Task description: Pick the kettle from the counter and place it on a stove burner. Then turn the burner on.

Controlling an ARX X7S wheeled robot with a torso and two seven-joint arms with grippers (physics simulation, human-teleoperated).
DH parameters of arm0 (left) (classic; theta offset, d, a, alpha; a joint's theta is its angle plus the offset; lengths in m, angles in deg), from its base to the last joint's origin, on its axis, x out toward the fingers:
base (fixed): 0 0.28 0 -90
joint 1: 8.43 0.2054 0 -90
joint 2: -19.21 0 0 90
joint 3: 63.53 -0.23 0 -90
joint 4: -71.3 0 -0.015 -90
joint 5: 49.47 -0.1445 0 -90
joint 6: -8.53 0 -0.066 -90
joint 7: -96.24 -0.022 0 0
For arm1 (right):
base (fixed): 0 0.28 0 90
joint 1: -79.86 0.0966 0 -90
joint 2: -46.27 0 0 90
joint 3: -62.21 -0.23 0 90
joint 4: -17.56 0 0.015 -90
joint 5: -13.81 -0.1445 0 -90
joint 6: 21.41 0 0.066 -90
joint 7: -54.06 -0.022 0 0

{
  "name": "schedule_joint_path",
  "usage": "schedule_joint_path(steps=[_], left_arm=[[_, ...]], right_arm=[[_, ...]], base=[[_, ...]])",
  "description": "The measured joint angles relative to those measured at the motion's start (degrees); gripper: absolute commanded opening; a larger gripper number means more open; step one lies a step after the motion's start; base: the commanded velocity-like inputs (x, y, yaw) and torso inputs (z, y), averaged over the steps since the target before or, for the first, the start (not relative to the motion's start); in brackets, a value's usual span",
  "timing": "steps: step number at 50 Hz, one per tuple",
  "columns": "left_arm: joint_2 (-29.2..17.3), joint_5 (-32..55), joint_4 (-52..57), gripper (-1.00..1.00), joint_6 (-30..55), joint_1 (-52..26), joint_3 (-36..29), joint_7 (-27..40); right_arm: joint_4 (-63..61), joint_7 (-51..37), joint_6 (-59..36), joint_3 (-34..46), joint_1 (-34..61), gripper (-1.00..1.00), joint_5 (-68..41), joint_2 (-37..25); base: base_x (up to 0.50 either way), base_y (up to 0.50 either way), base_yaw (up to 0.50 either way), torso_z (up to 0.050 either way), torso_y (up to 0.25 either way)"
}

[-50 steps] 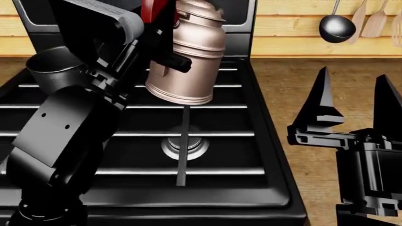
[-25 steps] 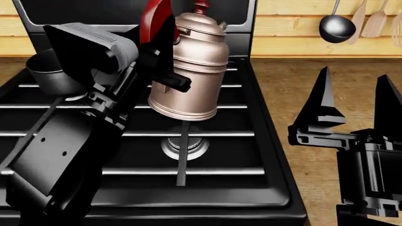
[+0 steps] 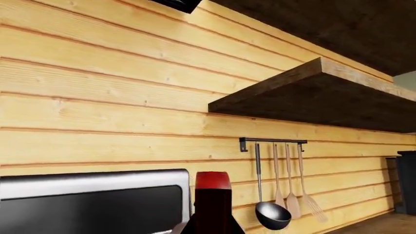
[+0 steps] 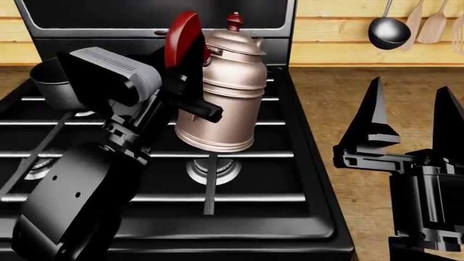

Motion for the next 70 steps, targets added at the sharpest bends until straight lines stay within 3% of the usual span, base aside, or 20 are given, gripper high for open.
schedule_joint_path(steps=[53, 54, 70], left_arm=[[-1.3, -0.4, 3.0, -1.0, -8.0, 13.4, 1.4, 0.1], [-1.4, -0.5, 3.3, 1.0, -8.1, 13.6, 1.3, 0.2], [-4.0, -1.8, 8.5, 1.0, -7.5, 18.1, -0.6, 2.0]], right_arm=[[-0.3, -1.1, 0.7, 0.8, -0.2, 1.0, -0.5, -1.0], [-0.3, -1.2, 0.7, 0.8, -0.2, 1.0, -0.6, -1.0], [-0.5, -1.5, 1.1, 0.8, -0.3, 1.0, -0.8, -1.3]], base=[[0.0, 0.0, 0.0, 0.0, 0.0], [0.0, 0.0, 0.0, 0.0, 0.0], [0.0, 0.0, 0.0, 0.0, 0.0]])
